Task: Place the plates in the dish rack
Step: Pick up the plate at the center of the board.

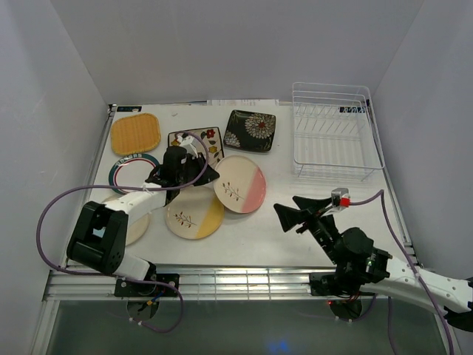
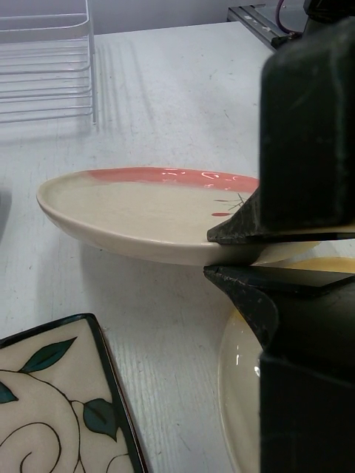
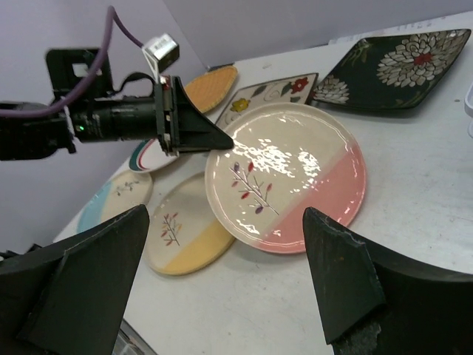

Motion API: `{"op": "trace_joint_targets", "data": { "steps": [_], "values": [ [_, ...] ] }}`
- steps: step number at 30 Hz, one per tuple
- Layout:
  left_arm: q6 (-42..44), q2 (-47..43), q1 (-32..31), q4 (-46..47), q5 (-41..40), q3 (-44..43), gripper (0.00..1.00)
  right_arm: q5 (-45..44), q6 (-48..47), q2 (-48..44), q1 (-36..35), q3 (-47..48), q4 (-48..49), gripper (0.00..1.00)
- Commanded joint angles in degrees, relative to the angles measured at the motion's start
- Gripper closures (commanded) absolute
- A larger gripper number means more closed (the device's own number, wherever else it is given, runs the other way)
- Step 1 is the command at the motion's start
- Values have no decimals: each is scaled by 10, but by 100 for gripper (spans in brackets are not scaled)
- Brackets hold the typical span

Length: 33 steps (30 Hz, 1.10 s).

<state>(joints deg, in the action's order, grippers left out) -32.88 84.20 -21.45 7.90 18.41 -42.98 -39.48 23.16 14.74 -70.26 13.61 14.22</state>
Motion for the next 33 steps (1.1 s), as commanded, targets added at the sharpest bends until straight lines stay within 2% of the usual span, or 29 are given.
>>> {"op": "trace_joint_targets", "data": {
  "steps": [1, 5, 10, 18, 33],
  "values": [
    [6, -57, 4, 37, 0, -2, 100, -5, 2, 47, -3, 25, -41, 10],
    [14, -76, 3, 35, -4, 1, 100, -15, 28, 113, -2, 59, -85, 10],
    [16, -84, 3, 31, -6, 1, 100, 33, 0, 145, -2, 50, -45, 10],
    [30, -77, 2, 6, -10, -20, 100, 20, 1, 108, -3, 11, -22, 10],
    [40, -74, 1, -8, -25, -53, 100, -55, 36, 71, -3, -11, -96, 10]
  ]
}}
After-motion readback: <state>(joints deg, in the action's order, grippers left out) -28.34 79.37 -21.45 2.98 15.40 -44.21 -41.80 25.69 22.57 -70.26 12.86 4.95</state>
